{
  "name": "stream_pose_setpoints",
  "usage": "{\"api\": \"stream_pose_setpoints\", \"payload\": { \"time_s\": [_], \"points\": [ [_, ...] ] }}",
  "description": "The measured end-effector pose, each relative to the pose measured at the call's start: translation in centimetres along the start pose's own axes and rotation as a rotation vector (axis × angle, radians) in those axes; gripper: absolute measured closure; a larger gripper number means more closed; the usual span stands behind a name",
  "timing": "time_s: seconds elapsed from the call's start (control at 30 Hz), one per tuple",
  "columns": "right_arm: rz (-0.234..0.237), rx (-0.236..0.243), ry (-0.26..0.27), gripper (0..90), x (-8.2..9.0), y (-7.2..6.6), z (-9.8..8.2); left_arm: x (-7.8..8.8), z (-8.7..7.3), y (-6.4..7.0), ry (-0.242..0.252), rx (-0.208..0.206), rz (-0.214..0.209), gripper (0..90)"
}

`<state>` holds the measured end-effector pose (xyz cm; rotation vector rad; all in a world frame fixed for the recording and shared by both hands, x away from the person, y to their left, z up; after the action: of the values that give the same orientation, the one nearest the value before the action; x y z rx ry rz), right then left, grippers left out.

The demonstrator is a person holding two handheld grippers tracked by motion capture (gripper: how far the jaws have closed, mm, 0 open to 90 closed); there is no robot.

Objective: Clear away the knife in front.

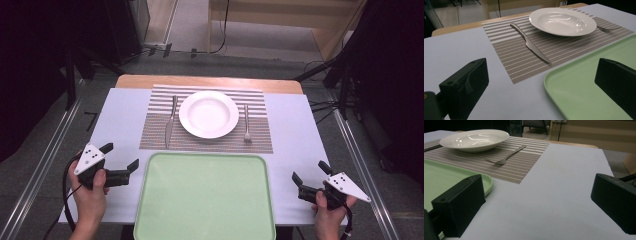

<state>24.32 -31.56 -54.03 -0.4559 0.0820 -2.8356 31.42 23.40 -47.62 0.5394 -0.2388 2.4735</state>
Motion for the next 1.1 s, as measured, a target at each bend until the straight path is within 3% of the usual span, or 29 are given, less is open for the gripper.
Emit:
{"api": "stream_pose_setpoints", "payload": {
  "time_s": [0.2, 0.6, 1.1],
  "points": [
    [-0.001, -0.002, 0.000, 0.0, 0.1, -0.1, -0.1, -1.4, 0.8, -0.1, -0.009, -0.001, -0.002, 0.0],
    [-0.003, 0.015, 0.010, 0.0, 0.0, 0.1, 0.0, -3.8, 3.7, 0.2, 0.004, -0.006, -0.031, 0.0],
    [0.007, 0.006, -0.002, 0.0, 0.0, -0.2, -0.1, -6.8, 6.4, -0.3, -0.002, -0.005, -0.027, 0.0]
  ]
}}
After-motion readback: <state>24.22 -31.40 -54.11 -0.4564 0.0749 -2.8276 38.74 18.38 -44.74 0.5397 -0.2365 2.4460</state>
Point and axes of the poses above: each handheld gripper's, and its own axes: x roughly backward along the jaws, z roughly out of its top, y roughly to its right, the point moved 7 cm from there along -x, roughly forward along the jaws, and after that the axes turned 3 degrees about -x, right-handed, at the moved point
